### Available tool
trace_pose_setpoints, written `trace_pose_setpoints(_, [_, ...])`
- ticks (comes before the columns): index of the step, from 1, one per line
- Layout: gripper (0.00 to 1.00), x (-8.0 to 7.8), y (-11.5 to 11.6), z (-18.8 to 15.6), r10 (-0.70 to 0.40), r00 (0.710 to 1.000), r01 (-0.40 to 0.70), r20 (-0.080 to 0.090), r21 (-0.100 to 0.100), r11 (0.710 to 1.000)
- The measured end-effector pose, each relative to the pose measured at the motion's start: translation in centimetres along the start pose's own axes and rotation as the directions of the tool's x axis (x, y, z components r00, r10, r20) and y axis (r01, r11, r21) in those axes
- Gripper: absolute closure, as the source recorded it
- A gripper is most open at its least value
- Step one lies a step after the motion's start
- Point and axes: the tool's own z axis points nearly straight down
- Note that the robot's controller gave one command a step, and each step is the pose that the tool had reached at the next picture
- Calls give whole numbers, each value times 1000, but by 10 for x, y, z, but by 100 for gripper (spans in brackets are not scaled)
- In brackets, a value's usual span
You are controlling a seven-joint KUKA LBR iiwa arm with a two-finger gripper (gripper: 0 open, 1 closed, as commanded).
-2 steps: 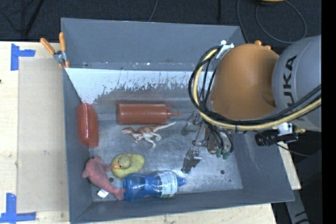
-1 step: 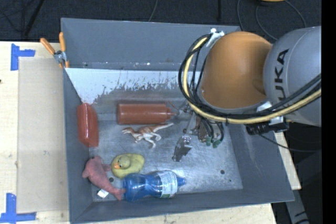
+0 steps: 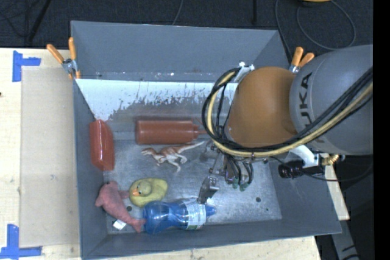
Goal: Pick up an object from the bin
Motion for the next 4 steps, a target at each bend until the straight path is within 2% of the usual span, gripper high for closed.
trace_pose_setpoints(1, [0,-19,0,49,33,999,-33,6,-1,999])
trace_pose_setpoints(2, [0,-23,2,82,131,991,-131,27,-10,991])
trace_pose_setpoints(3, [0,0,17,83,102,995,-102,22,-6,995])
trace_pose_setpoints(4, [0,-15,63,86,-31,1000,31,-5,5,1000])
